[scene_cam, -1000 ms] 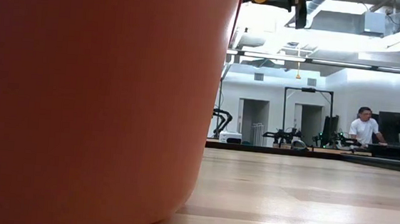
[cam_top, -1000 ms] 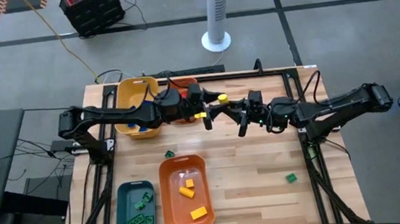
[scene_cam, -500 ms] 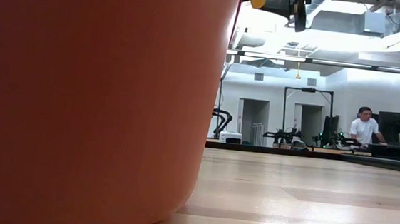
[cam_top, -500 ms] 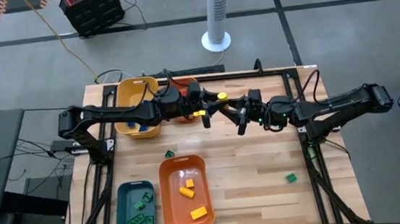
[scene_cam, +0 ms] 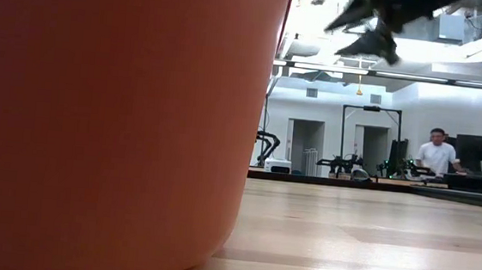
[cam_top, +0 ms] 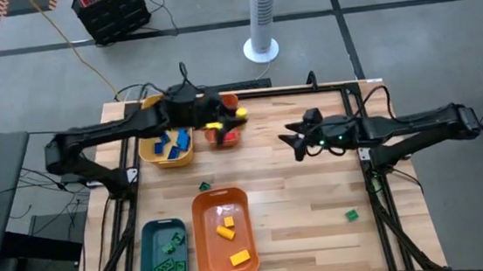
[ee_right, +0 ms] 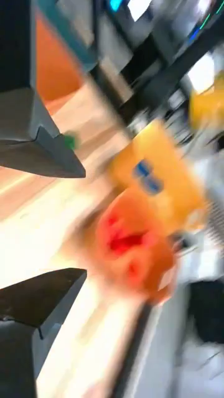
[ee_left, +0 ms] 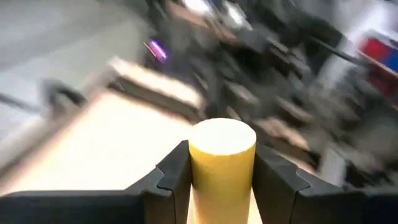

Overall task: Sort blocks
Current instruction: Put the yellow block into the bottom orange bin

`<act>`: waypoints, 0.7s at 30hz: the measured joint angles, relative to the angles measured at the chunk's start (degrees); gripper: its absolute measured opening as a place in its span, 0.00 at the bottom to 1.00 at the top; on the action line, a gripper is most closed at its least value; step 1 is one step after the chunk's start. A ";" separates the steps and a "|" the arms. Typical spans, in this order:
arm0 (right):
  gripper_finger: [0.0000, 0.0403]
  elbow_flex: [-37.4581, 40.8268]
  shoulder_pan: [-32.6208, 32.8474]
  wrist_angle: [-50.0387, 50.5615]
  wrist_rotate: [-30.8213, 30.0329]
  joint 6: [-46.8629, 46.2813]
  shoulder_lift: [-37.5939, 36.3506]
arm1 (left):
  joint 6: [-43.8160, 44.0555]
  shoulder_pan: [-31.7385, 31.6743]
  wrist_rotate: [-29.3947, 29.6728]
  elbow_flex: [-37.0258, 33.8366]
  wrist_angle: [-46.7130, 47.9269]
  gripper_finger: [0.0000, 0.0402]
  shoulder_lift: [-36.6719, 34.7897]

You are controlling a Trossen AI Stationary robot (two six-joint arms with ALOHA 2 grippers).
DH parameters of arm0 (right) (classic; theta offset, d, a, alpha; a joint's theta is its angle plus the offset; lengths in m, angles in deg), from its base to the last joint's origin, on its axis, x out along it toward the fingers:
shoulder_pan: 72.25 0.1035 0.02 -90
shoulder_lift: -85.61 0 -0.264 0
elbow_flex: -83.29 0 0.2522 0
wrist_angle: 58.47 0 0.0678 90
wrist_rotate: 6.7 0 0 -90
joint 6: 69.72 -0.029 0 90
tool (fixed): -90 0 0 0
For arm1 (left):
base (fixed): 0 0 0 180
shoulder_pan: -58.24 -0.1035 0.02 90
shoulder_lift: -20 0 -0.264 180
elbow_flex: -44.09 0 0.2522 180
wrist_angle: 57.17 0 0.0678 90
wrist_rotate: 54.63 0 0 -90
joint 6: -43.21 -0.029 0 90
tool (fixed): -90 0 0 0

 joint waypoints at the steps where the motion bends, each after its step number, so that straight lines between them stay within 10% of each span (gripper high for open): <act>1: 0.63 0.00 -0.26 4.43 0.00 -1.93 -1.05 | 0.30 -0.10 -3.99 0.00 4.14 0.30 -1.19; 8: 0.63 0.00 -5.29 26.87 2.74 -14.30 -6.69 | -2.33 8.12 -14.04 0.00 30.05 0.30 -8.20; 21: 0.59 0.00 -20.34 30.86 20.37 -0.93 -4.57 | 28.01 33.25 10.55 1.41 30.41 0.30 0.89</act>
